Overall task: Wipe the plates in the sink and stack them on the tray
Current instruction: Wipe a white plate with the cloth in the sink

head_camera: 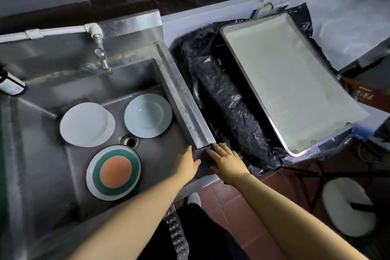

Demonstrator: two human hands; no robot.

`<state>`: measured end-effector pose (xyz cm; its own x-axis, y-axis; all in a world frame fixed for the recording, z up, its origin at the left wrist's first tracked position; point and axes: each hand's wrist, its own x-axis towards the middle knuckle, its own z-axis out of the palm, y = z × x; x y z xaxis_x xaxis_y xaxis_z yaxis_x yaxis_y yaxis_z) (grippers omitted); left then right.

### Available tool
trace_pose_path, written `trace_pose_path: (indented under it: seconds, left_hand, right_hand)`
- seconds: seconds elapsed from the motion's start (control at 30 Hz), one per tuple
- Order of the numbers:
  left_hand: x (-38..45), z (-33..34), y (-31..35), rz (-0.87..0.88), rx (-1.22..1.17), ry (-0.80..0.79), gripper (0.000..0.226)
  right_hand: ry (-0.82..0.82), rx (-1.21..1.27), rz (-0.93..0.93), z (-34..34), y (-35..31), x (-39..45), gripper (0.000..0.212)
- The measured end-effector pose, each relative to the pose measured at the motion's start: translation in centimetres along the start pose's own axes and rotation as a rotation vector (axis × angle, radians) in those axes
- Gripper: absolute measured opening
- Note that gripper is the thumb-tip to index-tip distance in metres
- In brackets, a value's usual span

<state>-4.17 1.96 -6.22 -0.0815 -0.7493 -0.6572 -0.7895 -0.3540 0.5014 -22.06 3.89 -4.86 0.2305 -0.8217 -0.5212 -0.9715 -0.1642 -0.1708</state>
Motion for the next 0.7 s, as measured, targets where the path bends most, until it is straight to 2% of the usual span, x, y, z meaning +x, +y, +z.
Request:
trace_pose_path:
  seconds: [0.1, 0.23, 0.3, 0.6, 0.7]
  left_hand:
    - [1.1, 0.2, -0.2, -0.123, -0.154, 0.009, 0.075]
    - [1.4, 0.1, -0.2, -0.152, -0.247, 0.023, 0.045]
    - [1.5, 0.1, -0.2, -0.148, -0.277, 0.022, 0.039]
    - [0.1, -1.7, 0.5, 0.022, -0.328, 0.039, 0.035]
    - [-0.9, -4.0, 0.6, 0.053, -0.323, 0.083, 0.034]
  right_hand:
    - [-0.003, 0.011, -0.002, 0.0, 0.1, 0.0, 0.068]
    - [-0.003, 0.024, -0.008, -0.1, 0.2, -0.1, 0.069]
    - [-0.007, 0.028, -0.006, -0.1, 0.2, 0.0, 0.070]
    - [0.070, 0.090, -0.043, -3.3, -0.9, 1.0, 0.078]
    - [0.061, 0.105, -0.093, -5.5, -2.0, 2.4, 0.070]
